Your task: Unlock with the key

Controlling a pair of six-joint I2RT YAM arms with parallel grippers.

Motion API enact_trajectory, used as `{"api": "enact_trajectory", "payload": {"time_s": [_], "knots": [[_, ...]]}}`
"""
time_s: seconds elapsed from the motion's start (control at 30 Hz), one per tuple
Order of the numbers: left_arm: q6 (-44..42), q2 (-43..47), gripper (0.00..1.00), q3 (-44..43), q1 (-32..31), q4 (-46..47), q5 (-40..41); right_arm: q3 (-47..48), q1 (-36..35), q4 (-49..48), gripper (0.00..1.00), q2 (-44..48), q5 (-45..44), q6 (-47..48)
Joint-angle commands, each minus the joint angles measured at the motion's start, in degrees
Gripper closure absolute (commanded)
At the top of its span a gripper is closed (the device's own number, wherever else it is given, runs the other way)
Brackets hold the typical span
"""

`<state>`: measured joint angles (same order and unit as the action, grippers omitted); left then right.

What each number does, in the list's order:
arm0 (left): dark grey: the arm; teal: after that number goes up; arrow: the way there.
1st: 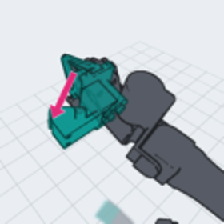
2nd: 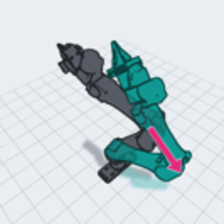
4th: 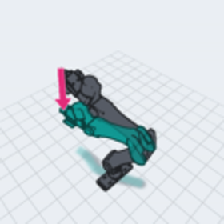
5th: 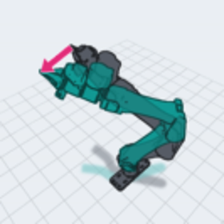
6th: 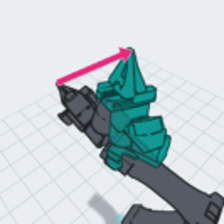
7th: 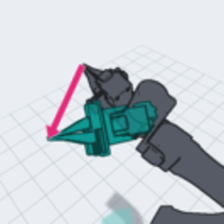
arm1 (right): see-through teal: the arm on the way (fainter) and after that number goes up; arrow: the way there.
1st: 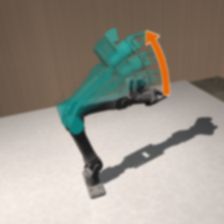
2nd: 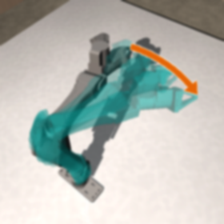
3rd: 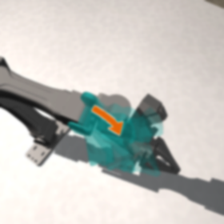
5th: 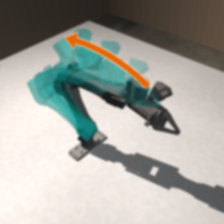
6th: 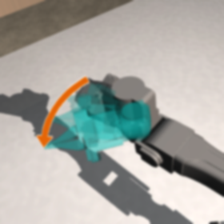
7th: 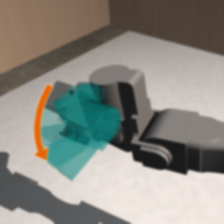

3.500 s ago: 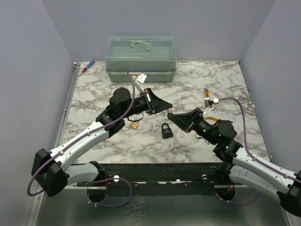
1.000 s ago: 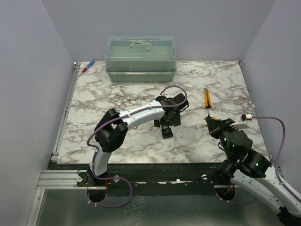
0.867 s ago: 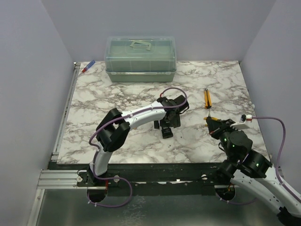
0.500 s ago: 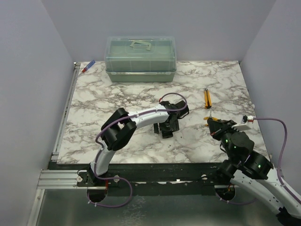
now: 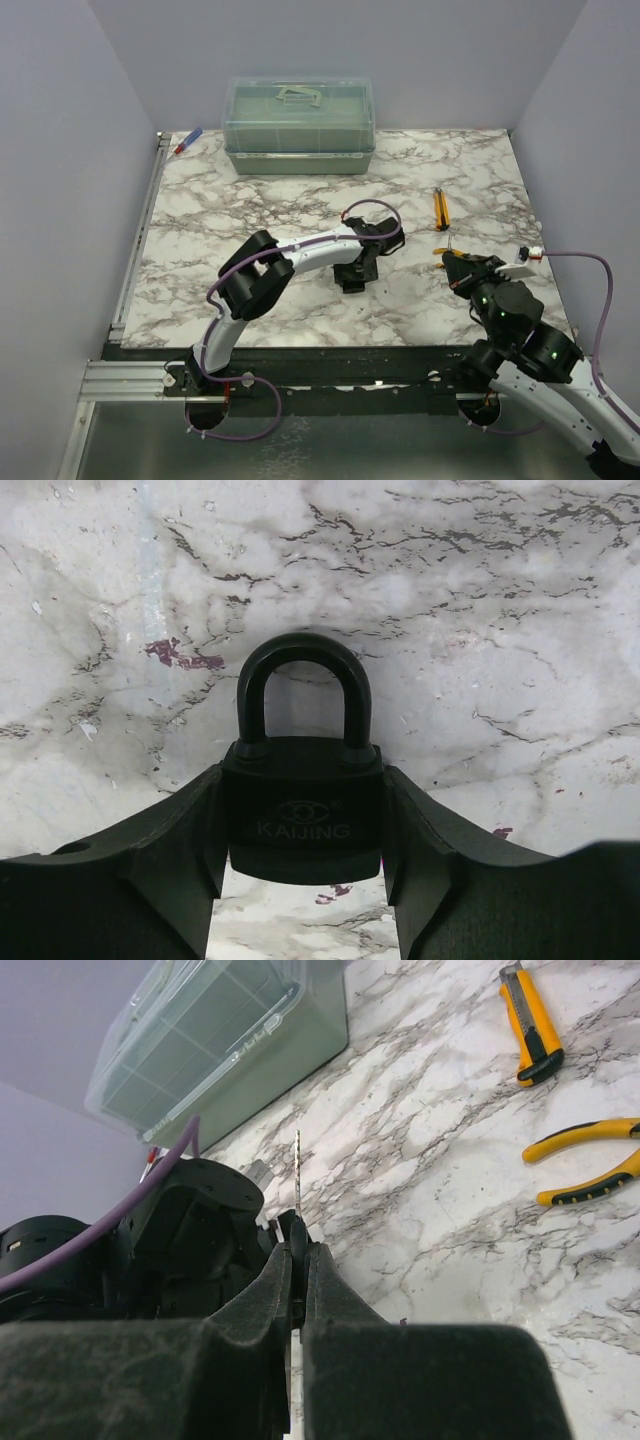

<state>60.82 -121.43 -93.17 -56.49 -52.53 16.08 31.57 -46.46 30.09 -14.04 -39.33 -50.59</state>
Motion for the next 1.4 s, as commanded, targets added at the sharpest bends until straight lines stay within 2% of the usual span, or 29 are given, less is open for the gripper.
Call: {"api": "enact_trajectory", "payload": {"time_s": [0.0,0.3,0.47,0.57,0.73,0.93,1.1,1.27,1.37], "knots": [[-2.9,-1.8,0.96,-2.3,-0.3,-6.0,7.0,1.6,-0.4,1.8,0.99,0.9,-1.4,-0.8],[-5.5,-2.7,1.00,-13.3,-0.3,-28.4,25.3,1.1,-0.4,-0.9,0.99,0.3,-0.6,-0.4],[-12.3,-4.3,1.00,-16.4,-0.3,-36.2,32.0,0.2,-0.4,-3.7,0.99,-1.4,1.1,-0.4],[-17.2,-4.3,1.00,-14.8,0.0,-36.5,33.2,0.0,-0.4,-4.8,0.99,-2.5,1.9,-0.8],[-20.6,-3.7,1.00,-11.3,1.7,-36.5,36.8,0.2,-0.4,-5.4,0.99,-3.6,3.4,-1.8],[-20.6,-0.9,1.00,-13.1,4.0,-32.2,34.2,-0.6,-0.4,-7.0,0.99,-4.4,5.6,-3.0],[-22.4,0.5,1.00,-16.0,6.4,-24.9,26.5,-3.3,-0.4,-12.5,0.99,-6.1,10.5,-4.3],[-22.0,2.7,1.00,-18.5,8.9,-20.0,20.0,-7.7,-0.4,-21.0,0.99,-9.3,18.9,-5.6],[-21.5,4.1,1.00,-17.8,10.3,-16.8,16.2,-12.1,-0.4,-30.2,0.99,-10.7,24.5,-5.7]]}}
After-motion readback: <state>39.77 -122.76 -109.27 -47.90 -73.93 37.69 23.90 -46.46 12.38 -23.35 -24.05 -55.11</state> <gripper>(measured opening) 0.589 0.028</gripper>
